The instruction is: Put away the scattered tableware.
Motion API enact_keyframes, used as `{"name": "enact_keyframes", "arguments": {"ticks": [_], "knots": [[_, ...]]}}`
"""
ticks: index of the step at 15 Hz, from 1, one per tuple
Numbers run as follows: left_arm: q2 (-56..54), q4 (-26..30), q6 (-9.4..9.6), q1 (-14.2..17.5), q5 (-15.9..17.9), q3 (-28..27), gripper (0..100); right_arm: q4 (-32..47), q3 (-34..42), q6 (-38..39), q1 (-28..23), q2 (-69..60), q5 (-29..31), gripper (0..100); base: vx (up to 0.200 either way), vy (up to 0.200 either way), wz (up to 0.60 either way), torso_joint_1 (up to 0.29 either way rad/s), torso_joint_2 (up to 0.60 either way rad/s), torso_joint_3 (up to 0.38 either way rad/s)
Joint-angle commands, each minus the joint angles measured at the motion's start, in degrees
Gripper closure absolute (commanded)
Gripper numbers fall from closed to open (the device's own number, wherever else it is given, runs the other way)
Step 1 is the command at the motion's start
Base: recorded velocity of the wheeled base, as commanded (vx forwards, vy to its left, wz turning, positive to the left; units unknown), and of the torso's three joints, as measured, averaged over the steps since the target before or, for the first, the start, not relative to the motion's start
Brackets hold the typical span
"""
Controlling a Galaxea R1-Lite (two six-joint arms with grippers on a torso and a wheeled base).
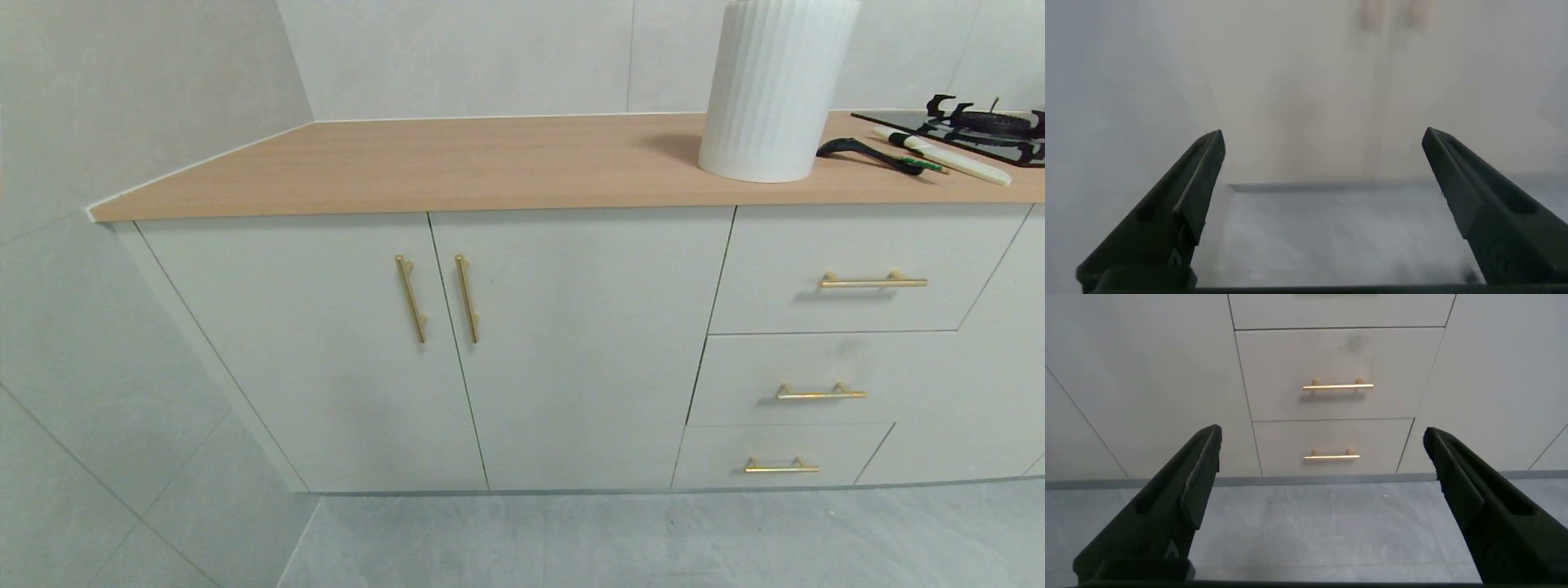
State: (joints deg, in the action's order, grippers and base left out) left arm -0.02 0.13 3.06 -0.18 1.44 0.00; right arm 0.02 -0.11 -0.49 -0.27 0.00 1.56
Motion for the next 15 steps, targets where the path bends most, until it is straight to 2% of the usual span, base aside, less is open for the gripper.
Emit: {"name": "enact_keyframes", "arguments": {"ticks": [1,3,10,15], "knots": [[0.1,0.0,-0.34,0.0,0.1,0.0,0,0.2,0.0,0.0,0.0,0.1,0.1,0,0.000,0.000,0.00,0.000,0.00,0.000],[0.0,0.0,-2.01,0.0,0.1,0.0,0,0.2,0.0,0.0,0.0,0.1,0.1,0,0.000,0.000,0.00,0.000,0.00,0.000],[0.0,-0.1,-2.62,0.0,0.1,0.0,0,0.2,0.0,0.0,0.0,0.1,-0.2,0,0.000,0.000,0.00,0.000,0.00,0.000],[0.0,-0.1,-2.62,0.0,0.1,0.0,0,0.2,0.0,0.0,0.0,0.1,-0.5,0,0.000,-0.200,0.00,0.005,0.00,0.002]]}}
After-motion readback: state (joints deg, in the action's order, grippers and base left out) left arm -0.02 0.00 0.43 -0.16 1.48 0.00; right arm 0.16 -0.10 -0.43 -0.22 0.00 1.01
